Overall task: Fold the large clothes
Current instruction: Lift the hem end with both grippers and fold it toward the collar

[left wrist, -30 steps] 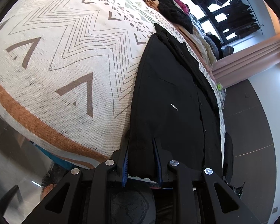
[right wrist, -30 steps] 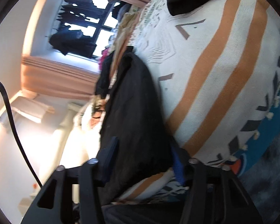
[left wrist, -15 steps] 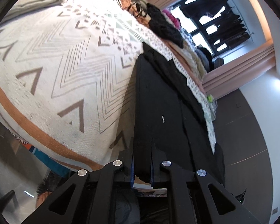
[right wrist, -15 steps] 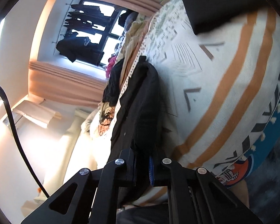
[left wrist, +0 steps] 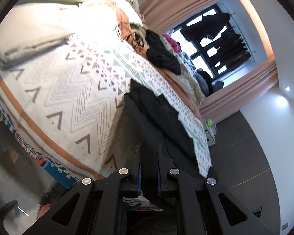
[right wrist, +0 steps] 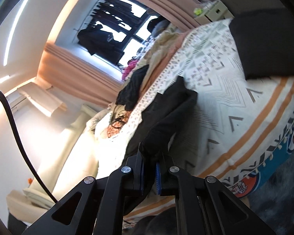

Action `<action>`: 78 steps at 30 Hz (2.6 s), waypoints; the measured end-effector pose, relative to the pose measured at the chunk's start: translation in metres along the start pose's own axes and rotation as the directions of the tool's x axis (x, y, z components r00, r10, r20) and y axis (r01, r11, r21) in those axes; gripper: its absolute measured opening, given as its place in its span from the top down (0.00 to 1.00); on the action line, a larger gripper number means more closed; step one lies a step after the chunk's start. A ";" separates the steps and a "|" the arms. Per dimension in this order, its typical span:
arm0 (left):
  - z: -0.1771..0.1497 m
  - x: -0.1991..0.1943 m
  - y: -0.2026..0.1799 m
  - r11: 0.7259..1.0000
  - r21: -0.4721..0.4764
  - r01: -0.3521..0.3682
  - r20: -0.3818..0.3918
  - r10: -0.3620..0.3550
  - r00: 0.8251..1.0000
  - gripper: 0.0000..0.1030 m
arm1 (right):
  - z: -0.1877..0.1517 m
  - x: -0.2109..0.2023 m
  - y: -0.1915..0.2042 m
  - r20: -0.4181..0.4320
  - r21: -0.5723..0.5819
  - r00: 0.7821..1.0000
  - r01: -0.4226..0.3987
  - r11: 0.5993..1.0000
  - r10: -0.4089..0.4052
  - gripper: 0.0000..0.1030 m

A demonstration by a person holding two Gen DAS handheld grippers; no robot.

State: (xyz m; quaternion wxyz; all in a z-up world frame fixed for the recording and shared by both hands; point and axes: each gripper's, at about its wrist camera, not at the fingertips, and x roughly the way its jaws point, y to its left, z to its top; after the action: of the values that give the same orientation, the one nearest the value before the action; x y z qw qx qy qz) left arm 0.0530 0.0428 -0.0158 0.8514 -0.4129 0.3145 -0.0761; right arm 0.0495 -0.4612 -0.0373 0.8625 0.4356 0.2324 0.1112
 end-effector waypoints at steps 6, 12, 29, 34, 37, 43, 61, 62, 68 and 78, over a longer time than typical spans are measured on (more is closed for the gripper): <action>0.004 -0.043 -0.017 1.000 -0.007 0.005 0.043 -0.004 0.999 0.90 | -0.004 -0.028 0.037 0.017 -0.032 1.000 0.002 0.999 -0.002 0.91; 0.014 -0.051 -0.017 0.999 -0.032 -0.001 0.071 0.003 0.998 0.90 | -0.005 -0.046 0.064 0.029 -0.061 0.999 0.044 0.997 -0.042 0.91; 0.101 0.023 -0.056 0.997 -0.054 -0.051 0.089 0.055 0.994 0.89 | 0.062 0.040 0.094 0.060 -0.015 0.996 0.072 0.997 -0.071 0.91; 0.134 0.057 -0.073 0.997 -0.048 -0.065 0.109 0.070 0.992 0.89 | 0.092 0.079 0.105 0.080 0.001 0.995 0.065 0.998 -0.065 0.91; 0.153 0.081 -0.082 0.997 -0.038 -0.071 0.114 0.075 0.991 0.89 | 0.109 0.103 0.109 0.097 0.008 0.994 0.059 0.998 -0.059 0.91; 0.190 0.133 -0.094 0.996 -0.018 -0.089 0.111 0.091 0.990 0.89 | 0.142 0.154 0.111 0.120 0.029 0.992 0.046 0.999 -0.049 0.91; 0.230 0.311 -0.035 0.971 -0.031 -0.238 -0.012 0.238 0.971 0.89 | 0.178 0.314 0.042 0.065 0.105 0.992 0.099 0.989 -0.106 0.91; 0.230 0.321 -0.030 0.970 -0.028 -0.242 -0.026 0.241 0.970 0.89 | 0.176 0.322 0.036 0.051 0.096 0.992 0.111 0.989 -0.116 0.91; 0.228 0.357 -0.011 0.963 -0.039 -0.268 -0.048 0.266 0.963 0.85 | 0.166 0.360 -0.014 -0.039 0.150 0.983 0.183 0.972 -0.179 0.90; 0.230 0.340 -0.039 0.967 0.091 -0.239 0.006 0.239 0.971 0.23 | 0.175 0.358 -0.017 -0.028 0.111 0.981 0.194 0.975 -0.192 0.26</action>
State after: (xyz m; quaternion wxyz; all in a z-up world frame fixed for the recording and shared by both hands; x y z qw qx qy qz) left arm 0.4640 0.0358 -0.0410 0.8715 -0.3326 0.3602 0.0116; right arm 0.4470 -0.4519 -0.0702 0.8410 0.4584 0.2870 0.0173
